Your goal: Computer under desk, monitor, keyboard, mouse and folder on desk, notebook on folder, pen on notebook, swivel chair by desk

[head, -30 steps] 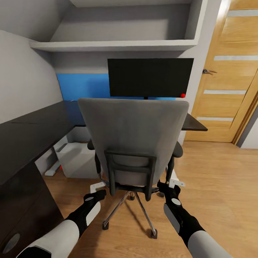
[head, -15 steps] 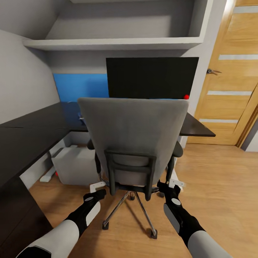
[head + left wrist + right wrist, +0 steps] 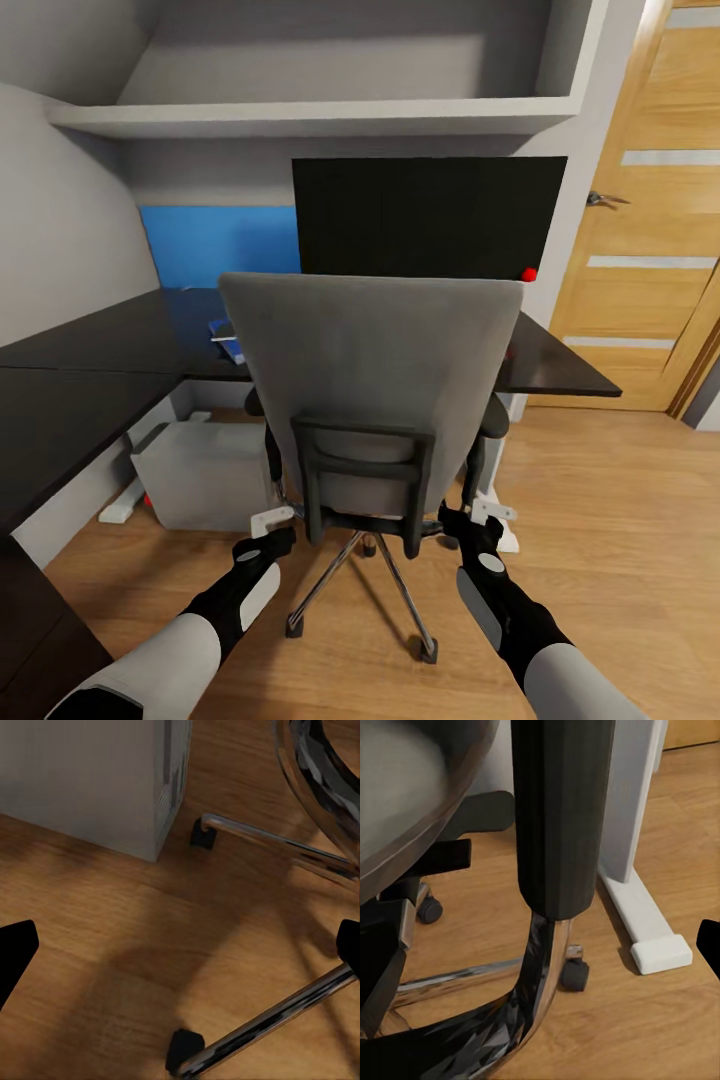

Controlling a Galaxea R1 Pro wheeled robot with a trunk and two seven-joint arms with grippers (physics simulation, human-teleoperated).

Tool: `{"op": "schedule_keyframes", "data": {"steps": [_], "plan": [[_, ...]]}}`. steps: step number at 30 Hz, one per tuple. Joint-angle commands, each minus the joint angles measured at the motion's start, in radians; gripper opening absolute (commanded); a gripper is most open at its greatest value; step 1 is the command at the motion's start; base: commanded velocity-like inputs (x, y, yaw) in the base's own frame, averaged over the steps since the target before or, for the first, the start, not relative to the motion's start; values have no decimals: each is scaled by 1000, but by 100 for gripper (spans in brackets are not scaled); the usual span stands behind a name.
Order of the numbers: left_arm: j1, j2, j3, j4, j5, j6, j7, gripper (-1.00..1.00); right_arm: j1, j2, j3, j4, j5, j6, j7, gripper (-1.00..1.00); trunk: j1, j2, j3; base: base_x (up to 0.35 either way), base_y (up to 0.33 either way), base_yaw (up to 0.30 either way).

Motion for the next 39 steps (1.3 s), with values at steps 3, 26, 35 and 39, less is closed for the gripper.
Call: {"op": "schedule_keyframes", "data": {"steps": [3, 26, 35, 39], "plan": [[0, 1, -8, -1, 7, 2, 8, 100, -1, -1, 6, 1, -11, -6, -6, 100, 0, 0, -1, -3, 0, 0], [0, 1, -8, -1, 7, 1, 8, 100, -1, -1, 6, 21, -10, -52, -9, 100, 0, 0, -1, -24, 0, 0], [0, 1, -9, -1, 7, 1, 8, 100, -1, 1, 6, 21, 3, -52, -9, 100, 0, 0, -1, -215, 0, 0], [0, 1, -9, -1, 7, 1, 8, 100, -1, 1, 6, 21, 4, -52, -9, 100, 0, 0, -1, -257, 0, 0]]}}
